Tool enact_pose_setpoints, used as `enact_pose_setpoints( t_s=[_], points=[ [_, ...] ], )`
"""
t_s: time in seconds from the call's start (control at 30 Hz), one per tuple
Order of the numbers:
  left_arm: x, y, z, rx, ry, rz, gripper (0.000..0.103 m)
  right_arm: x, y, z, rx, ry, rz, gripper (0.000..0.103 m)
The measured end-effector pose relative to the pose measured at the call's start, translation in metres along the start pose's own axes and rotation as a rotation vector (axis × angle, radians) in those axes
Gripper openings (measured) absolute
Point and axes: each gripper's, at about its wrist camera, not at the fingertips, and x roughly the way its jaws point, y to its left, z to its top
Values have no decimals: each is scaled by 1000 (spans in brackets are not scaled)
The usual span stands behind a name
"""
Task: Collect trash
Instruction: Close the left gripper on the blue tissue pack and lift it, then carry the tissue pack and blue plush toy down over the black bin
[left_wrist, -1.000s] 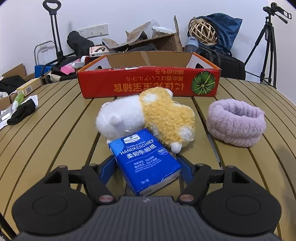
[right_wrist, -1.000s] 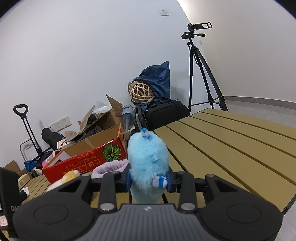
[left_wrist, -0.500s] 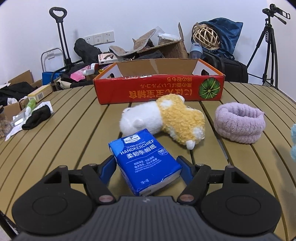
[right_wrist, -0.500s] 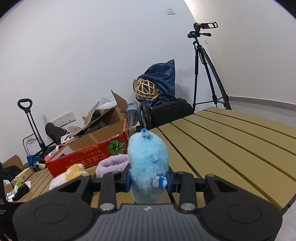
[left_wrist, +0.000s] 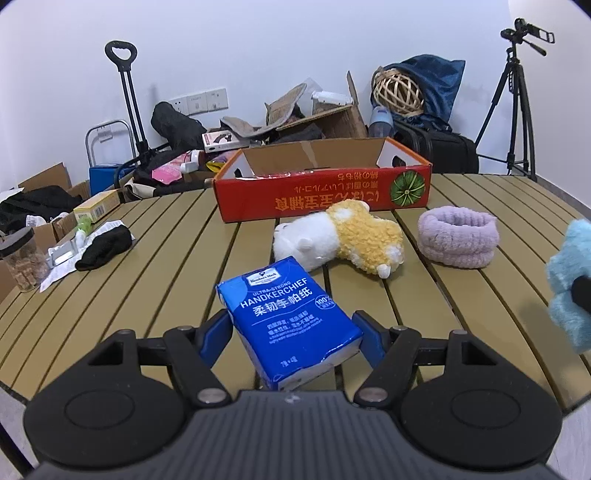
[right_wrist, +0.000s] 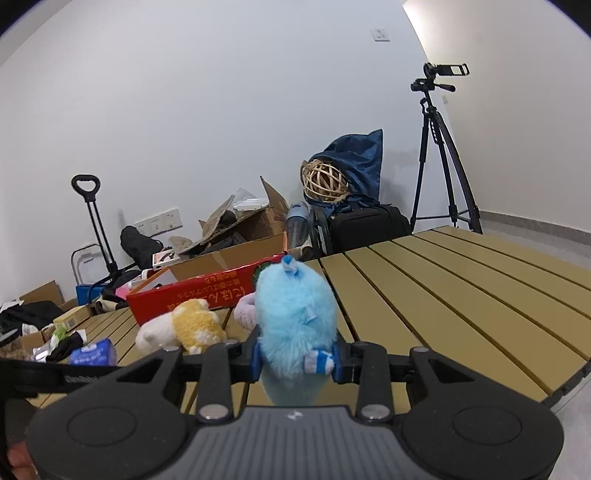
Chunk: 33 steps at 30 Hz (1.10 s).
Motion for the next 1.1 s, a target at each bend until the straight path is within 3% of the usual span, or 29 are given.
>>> enact_pose_setpoints(
  t_s=[0.6,0.9,1.1],
  points=[
    [-74,32,-47,52,-65,-65,72,-48,24,-37,-122,1,12,33],
    [-95,49,-79,60,-52,-105,72,-83,43,-68,-170,35,45,33],
    [-103,60,-107,70,-17,-132,72,-97,51,-91,-200,106,58,33]
  ],
)
